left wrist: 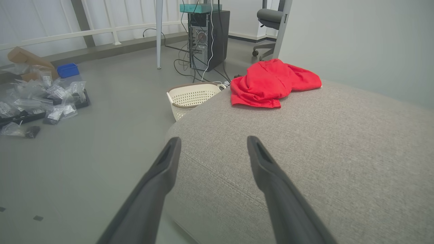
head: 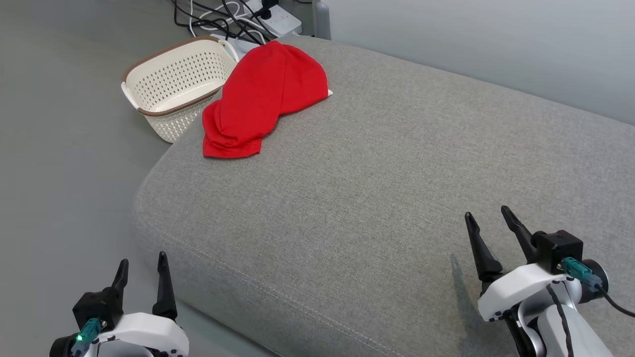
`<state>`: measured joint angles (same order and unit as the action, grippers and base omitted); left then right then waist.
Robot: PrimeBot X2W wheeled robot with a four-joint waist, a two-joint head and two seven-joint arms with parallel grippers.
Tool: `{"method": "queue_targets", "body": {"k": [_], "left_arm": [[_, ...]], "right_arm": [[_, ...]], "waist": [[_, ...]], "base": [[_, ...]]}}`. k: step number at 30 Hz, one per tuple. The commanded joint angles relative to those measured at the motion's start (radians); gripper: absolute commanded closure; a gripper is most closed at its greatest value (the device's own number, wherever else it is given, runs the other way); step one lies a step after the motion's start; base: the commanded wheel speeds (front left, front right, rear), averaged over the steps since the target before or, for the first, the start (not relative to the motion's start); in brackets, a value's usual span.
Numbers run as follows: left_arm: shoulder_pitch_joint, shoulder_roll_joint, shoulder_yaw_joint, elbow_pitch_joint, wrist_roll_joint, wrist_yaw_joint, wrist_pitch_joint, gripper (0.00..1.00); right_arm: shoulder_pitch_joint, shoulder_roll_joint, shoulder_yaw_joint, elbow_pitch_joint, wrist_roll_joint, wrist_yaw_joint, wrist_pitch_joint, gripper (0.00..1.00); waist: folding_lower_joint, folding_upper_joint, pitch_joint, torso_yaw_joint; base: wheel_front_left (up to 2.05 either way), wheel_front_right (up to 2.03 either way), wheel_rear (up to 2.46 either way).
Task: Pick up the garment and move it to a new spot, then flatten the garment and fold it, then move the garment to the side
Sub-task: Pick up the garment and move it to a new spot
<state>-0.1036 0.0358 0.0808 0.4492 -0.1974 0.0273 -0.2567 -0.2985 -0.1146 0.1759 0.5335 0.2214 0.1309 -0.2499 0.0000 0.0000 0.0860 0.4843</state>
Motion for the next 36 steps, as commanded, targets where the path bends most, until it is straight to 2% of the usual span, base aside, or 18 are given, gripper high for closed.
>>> {"method": "queue_targets", "body": {"k": [1,9,18,25,36], "left_arm": [[-0.005,0.014,0.032,-0.018,-0.013,0.004,-0.005,0.0],[-0.046,0.014,0.048,0.008,-0.037,-0.052,-0.005,0.0],[-0.185,0.019,0.093,0.113,-0.017,-0.1,-0.005,0.0],[-0.357,0.077,0.139,0.237,-0.011,-0.13,-0.005,0.0],[-0.565,0.217,0.205,0.421,-0.034,-0.149,-0.005,0.0]], "right_arm": [[-0.029,-0.006,0.024,-0.018,0.011,0.0,-0.012,0.0],[-0.038,-0.012,0.036,-0.017,0.017,0.0,-0.012,0.0],[-0.066,-0.031,0.051,-0.035,0.015,0.0,-0.012,0.0],[-0.103,-0.052,0.056,-0.067,0.005,0.0,-0.012,0.0],[-0.152,-0.084,0.06,-0.121,0.0,0.0,-0.012,0.0]], "waist": [[0.0,0.0,0.001,0.003],[0.0,0.0,0.025,-0.022],[0.0,0.0,0.095,-0.088],[0.0,0.0,0.173,-0.17],[0.0,0.0,0.29,-0.293]], "base": [[0.0,0.0,0.0],[0.0,0.0,0.0],[0.0,0.0,0.0],[0.0,0.0,0.0],[0.0,0.0,0.0]]}}
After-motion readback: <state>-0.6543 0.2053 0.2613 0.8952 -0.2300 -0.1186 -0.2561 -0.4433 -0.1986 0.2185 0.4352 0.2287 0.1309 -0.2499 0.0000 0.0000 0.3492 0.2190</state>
